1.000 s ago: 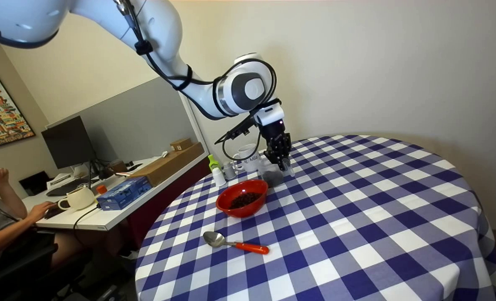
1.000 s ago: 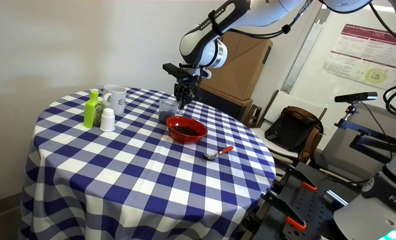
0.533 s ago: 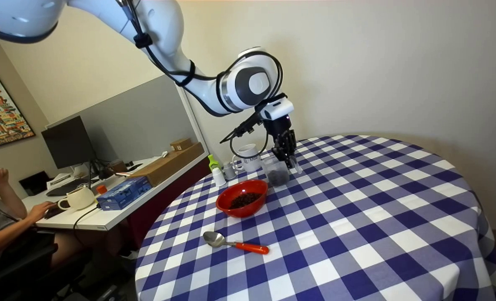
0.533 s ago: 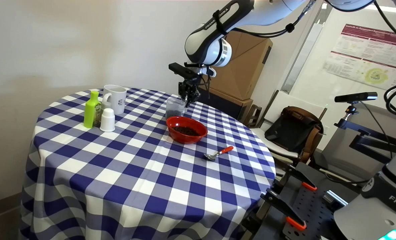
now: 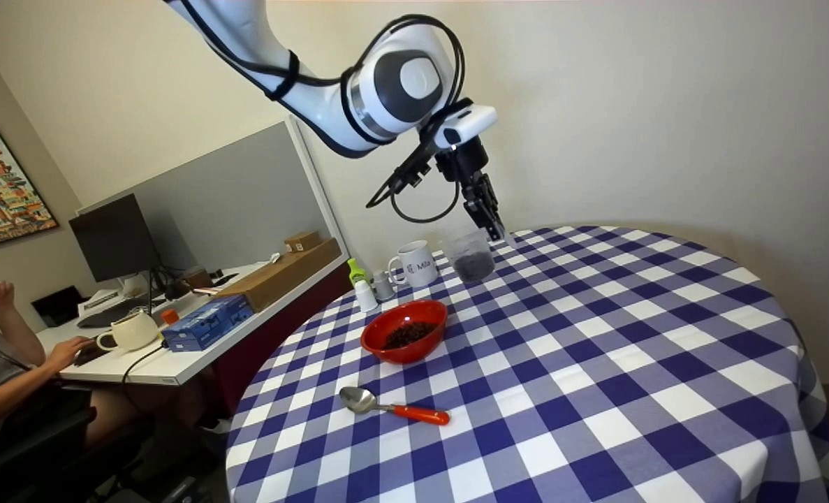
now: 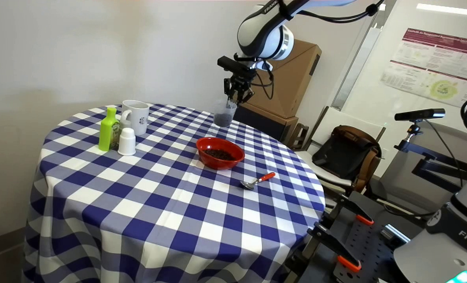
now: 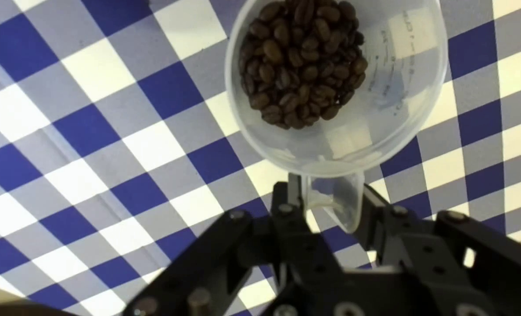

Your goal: Pour some of the contents of the jug into the bowl

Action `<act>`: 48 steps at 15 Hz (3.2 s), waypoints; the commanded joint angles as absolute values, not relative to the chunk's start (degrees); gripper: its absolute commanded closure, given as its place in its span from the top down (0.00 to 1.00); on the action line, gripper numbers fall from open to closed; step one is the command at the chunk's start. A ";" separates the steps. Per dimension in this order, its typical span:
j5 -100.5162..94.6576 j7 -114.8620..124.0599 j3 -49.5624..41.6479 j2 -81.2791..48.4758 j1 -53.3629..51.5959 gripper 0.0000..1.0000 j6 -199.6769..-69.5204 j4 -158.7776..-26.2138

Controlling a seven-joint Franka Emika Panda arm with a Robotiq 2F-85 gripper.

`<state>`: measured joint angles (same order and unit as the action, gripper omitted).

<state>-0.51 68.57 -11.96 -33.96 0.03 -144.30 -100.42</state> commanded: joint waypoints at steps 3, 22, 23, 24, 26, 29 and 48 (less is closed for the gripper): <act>-11.41 71.58 -18.78 -20.35 -5.70 0.07 -152.77 -118.17; -87.48 151.75 -52.46 -3.14 -51.78 0.07 -146.31 -137.14; -90.24 154.79 -51.73 -2.65 -52.83 0.07 -143.32 -138.69; -92.68 156.78 -40.71 -1.08 -43.81 0.07 -139.26 -140.08; -94.29 159.50 -33.36 -0.87 -39.88 0.07 -134.32 -142.93; -92.19 155.46 -19.27 1.66 -29.73 0.07 -128.61 -144.80; -99.90 156.93 4.56 0.03 -8.41 0.07 -121.82 -143.28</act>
